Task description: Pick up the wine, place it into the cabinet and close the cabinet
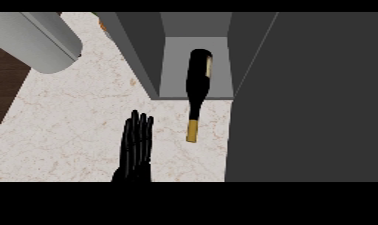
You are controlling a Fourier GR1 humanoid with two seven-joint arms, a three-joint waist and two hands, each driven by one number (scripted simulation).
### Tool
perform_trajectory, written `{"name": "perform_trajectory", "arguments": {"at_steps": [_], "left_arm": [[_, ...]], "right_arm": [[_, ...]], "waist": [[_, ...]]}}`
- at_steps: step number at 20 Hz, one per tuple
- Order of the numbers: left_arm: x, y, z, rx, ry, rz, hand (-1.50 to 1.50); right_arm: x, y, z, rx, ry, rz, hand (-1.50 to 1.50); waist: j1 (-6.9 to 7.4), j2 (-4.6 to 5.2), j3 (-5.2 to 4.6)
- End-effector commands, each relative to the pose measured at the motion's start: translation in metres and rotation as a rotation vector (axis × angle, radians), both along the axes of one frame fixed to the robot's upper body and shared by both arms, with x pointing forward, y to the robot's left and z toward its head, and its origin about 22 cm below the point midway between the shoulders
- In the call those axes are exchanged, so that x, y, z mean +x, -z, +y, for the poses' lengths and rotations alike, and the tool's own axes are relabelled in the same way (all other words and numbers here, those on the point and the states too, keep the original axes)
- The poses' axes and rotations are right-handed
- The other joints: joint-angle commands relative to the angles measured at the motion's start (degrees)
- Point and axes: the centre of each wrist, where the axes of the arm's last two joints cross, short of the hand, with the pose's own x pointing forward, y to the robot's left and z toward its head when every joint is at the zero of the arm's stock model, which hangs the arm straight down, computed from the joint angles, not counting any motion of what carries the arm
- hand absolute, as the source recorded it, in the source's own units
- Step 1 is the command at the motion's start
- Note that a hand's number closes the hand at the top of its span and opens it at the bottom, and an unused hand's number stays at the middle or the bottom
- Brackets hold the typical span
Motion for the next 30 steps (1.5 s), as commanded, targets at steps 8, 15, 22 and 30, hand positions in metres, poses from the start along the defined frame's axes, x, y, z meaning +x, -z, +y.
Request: {"name": "perform_trajectory", "arguments": {"at_steps": [8, 15, 22, 30], "left_arm": [[-0.019, -0.026, 0.061, 0.025, 0.082, -0.022, -1.5], [-0.043, -0.018, 0.089, 0.037, 0.061, -0.017, -1.5], [-0.034, -0.031, 0.132, 0.026, -0.006, -0.042, -1.5], [-0.026, -0.068, 0.171, 0.045, -0.018, -0.052, -1.5]], "right_arm": [[-0.028, -0.021, 0.008, -0.035, -0.166, -0.026, 1.5], [-0.037, 0.006, 0.014, 0.08, -0.289, 0.149, 1.5], [-0.052, 0.002, 0.037, 0.03, -0.44, 0.136, 1.5], [-0.062, 0.003, 0.073, -0.006, -0.56, 0.122, 1.5]], "waist": [[-0.02, 0.09, -0.06], [0.17, -0.07, -0.06], [0.44, -0.16, -0.13], [0.31, -0.18, -0.09]]}}
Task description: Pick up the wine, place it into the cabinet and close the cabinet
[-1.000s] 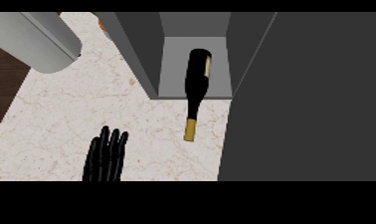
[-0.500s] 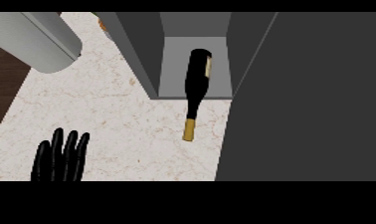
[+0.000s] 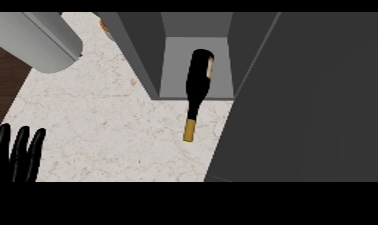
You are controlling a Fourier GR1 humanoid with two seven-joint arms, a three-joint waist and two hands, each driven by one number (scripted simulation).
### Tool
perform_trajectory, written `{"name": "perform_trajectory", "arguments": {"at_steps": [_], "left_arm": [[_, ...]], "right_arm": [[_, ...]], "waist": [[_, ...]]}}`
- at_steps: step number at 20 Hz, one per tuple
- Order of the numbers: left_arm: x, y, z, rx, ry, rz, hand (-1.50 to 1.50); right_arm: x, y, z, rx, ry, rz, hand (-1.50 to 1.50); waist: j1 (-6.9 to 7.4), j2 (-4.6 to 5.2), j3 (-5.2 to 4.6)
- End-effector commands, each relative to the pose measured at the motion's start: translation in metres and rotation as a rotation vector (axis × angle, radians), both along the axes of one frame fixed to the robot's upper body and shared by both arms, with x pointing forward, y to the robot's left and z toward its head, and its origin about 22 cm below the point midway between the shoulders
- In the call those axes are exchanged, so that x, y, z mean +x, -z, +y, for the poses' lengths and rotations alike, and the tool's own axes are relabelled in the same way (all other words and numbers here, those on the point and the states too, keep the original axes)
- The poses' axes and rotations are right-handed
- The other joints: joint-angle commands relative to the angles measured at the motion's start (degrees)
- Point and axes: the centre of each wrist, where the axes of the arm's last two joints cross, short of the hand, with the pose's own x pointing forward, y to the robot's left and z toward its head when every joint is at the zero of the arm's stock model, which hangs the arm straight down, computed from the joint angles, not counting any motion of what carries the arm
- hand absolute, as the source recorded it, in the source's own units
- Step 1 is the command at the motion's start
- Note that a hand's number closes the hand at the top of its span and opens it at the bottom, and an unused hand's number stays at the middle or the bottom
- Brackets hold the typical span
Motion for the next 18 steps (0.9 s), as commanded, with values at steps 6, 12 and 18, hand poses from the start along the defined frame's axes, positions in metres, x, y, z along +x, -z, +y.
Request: {"name": "perform_trajectory", "arguments": {"at_steps": [6, 12, 18], "left_arm": [[0.005, -0.006, 0.038, 0.028, -0.008, 0.012, -1.5], [0.01, -0.013, 0.064, 0.027, 0.026, 0.013, -1.5], [0.016, -0.005, 0.067, 0.0, 0.021, 0.004, -1.5]], "right_arm": [[-0.05, -0.035, 0.027, 0.079, -0.065, -0.07, 1.5], [-0.049, -0.028, 0.06, 0.078, -0.006, -0.099, 1.5], [-0.045, -0.03, 0.075, 0.062, 0.027, -0.183, 1.5]], "waist": [[-0.63, -0.34, -0.1], [-0.01, -0.23, -0.14], [-0.04, 0.02, -0.15]]}}
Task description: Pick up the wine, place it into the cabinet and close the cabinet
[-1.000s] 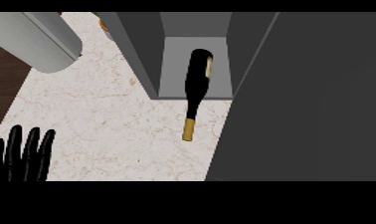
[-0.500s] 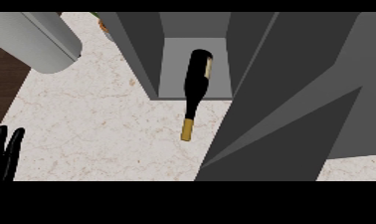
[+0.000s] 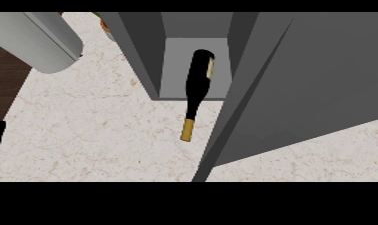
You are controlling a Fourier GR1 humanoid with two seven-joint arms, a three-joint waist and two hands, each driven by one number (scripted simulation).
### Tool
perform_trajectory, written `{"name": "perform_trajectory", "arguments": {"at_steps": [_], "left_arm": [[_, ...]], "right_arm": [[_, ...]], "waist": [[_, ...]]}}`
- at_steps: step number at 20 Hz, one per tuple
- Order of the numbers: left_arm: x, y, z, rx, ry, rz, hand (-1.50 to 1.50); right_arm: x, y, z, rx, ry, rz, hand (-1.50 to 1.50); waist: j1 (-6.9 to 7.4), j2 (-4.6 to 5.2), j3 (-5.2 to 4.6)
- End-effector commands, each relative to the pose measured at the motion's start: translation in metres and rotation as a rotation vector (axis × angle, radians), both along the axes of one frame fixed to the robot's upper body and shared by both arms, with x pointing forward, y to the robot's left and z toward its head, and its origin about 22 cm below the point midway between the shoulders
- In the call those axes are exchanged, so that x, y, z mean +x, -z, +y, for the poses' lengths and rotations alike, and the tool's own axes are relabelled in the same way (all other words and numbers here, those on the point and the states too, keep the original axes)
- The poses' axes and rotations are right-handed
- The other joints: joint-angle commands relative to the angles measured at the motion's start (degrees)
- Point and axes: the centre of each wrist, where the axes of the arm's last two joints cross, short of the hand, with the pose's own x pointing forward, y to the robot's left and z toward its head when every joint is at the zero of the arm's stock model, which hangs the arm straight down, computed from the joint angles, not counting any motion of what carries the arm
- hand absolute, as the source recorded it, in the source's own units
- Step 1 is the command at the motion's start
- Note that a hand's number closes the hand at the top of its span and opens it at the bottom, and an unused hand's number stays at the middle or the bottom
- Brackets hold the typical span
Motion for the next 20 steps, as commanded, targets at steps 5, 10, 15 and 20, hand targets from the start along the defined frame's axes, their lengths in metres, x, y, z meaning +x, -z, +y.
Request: {"name": "perform_trajectory", "arguments": {"at_steps": [5, 10, 15, 20], "left_arm": [[0.005, 0.003, 0.003, -0.036, 0.041, 0.004, -1.5], [0.014, -0.011, -0.005, -0.06, 0.042, -0.005, -1.5], [0.015, -0.01, -0.008, -0.066, 0.071, -0.001, -1.5], [0.01, -0.011, -0.007, -0.064, 0.046, 0.008, -1.5]], "right_arm": [[-0.01, -0.025, 0.036, 0.022, -0.081, -0.128, 1.5], [0.009, -0.028, 0.054, 0.015, -0.091, -0.126, 1.5], [0.035, -0.044, 0.066, 0.054, -0.058, -0.098, 1.5], [0.074, -0.071, 0.093, 0.067, -0.024, -0.117, 1.5]], "waist": [[0.71, 0.29, -0.07], [1.41, 0.59, 0.0], [2.11, 0.77, -0.02], [2.37, 0.64, 0.09]]}}
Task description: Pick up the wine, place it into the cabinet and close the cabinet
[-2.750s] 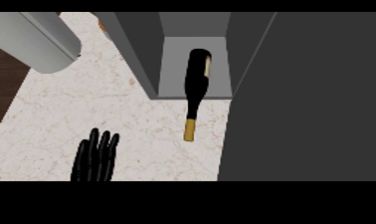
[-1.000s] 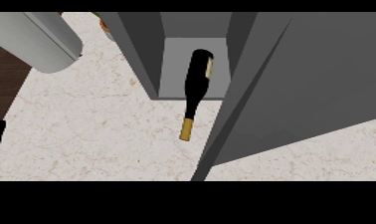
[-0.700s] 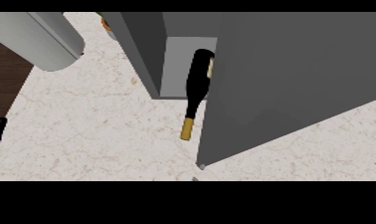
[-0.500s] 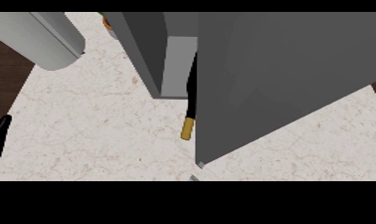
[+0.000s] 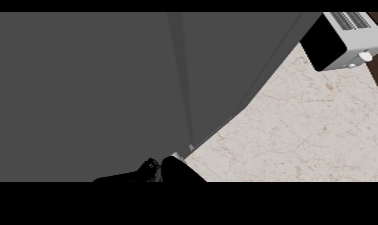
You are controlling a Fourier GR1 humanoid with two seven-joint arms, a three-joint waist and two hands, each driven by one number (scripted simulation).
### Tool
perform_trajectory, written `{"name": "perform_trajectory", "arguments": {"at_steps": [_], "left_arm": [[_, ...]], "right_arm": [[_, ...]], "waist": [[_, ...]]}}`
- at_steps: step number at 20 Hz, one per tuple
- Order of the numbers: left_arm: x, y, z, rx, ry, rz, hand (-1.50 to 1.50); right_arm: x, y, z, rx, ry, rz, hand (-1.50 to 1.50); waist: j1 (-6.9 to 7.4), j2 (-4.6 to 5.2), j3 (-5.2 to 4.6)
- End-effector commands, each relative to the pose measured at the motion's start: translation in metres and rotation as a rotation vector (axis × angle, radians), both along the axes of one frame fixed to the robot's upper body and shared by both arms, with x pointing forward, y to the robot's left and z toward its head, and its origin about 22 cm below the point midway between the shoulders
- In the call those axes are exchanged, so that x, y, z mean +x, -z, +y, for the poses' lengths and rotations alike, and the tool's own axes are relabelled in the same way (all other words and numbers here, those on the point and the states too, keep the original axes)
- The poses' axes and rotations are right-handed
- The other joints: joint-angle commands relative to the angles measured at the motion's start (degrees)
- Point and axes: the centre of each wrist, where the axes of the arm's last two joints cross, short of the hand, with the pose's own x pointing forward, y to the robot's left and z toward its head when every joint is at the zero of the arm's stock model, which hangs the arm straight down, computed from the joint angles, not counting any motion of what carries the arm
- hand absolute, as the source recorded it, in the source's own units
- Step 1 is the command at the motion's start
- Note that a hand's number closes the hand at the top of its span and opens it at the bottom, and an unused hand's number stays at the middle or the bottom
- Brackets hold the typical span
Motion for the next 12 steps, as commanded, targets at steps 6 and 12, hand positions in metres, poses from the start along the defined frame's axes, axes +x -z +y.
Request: {"name": "perform_trajectory", "arguments": {"at_steps": [6, 12], "left_arm": [[0.0, 0.012, -0.003, 0.008, -0.019, 0.016, -1.5], [0.011, 0.009, 0.004, -0.007, -0.035, -0.009, -1.5]], "right_arm": [[0.073, -0.039, 0.06, -0.008, 0.062, -0.064, 1.5], [0.122, -0.043, 0.065, -0.076, 0.197, -0.161, 1.5]], "waist": [[-0.19, 0.07, 0.08], [-1.16, 0.13, 0.09]]}}
